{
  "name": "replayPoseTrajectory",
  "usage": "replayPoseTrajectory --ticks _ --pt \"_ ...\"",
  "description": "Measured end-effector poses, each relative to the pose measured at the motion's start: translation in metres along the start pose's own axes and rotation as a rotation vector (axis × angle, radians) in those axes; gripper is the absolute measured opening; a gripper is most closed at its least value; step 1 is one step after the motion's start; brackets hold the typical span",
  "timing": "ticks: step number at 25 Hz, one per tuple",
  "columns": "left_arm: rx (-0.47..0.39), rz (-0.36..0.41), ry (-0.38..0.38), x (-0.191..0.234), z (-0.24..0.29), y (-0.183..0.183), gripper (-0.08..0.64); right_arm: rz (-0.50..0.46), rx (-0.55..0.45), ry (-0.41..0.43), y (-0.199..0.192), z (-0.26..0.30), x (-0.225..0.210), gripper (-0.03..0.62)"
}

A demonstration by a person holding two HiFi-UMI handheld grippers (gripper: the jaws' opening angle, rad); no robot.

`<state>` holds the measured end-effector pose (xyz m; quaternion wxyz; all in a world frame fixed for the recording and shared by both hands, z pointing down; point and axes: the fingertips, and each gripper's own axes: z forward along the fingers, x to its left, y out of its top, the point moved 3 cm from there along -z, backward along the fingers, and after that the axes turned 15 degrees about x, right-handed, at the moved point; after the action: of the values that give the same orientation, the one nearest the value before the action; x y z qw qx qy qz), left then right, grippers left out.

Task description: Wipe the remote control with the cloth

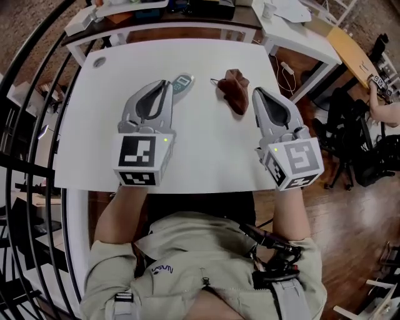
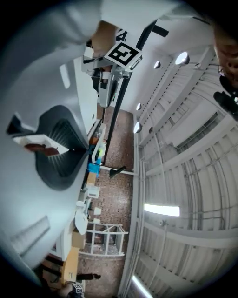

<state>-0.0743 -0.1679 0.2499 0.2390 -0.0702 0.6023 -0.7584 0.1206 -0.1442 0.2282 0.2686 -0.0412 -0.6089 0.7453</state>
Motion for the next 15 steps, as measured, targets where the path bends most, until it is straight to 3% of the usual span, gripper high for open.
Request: replayPoseTrajectory --ticks 4,9,15 --pt "-0.121 -0.055 0.003 -0.039 -0.073 -0.003 0.002 0.034 -0.026 -0.039 -0.02 -0.062 0.044 0.005" --pt "-0.114 -0.064 -0.023 -0.081 -0.131 -0.042 0.002 0.07 -0.006 -0.078 -0.055 -0.127 0.103 0.005" --pt "-0.072 -0.043 -0.063 -0.115 -0.17 -0.089 0.002 0.118 0.02 -0.088 -0.075 -0.159 0.142 0.003"
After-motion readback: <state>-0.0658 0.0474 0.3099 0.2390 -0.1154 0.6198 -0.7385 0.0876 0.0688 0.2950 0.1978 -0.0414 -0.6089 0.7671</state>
